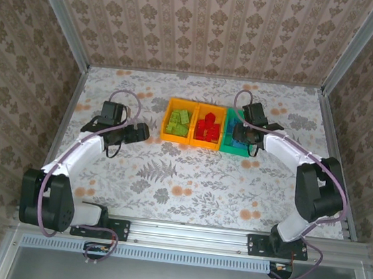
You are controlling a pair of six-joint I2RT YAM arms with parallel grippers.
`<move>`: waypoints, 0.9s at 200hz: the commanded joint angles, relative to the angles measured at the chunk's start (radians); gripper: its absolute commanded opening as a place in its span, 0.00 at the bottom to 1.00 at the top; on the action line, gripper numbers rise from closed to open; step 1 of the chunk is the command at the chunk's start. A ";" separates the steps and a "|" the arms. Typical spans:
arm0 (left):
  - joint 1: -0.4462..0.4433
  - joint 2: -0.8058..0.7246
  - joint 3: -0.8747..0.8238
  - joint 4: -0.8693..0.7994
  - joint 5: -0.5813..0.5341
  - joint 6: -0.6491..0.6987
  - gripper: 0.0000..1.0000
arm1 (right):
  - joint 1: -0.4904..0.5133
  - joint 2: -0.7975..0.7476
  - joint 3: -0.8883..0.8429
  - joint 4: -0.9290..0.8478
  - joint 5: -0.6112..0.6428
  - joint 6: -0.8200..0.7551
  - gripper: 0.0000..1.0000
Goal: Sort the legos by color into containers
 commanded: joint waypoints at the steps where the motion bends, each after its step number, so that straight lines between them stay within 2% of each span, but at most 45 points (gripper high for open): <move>1: 0.005 -0.015 -0.022 0.013 -0.016 -0.010 1.00 | -0.002 0.019 0.046 -0.051 -0.005 0.024 0.37; 24: 0.005 -0.006 -0.029 0.020 -0.011 -0.008 1.00 | -0.003 0.041 0.067 -0.069 -0.005 0.030 0.39; 48: 0.005 0.002 -0.029 0.026 -0.009 -0.007 1.00 | -0.003 0.058 0.086 -0.086 -0.007 0.030 0.45; 85: 0.005 0.004 -0.029 0.024 -0.009 -0.006 1.00 | -0.003 0.057 0.094 -0.096 -0.001 0.025 0.75; 106: 0.005 0.004 -0.031 0.024 -0.010 -0.006 1.00 | -0.003 0.028 0.074 -0.074 -0.004 0.013 0.86; 143: 0.005 0.004 -0.039 0.024 -0.017 0.000 1.00 | -0.003 -0.145 -0.070 0.079 0.021 -0.053 0.99; 180: 0.005 -0.005 -0.038 0.025 -0.026 0.010 1.00 | -0.003 -0.419 -0.288 0.268 0.165 -0.193 1.00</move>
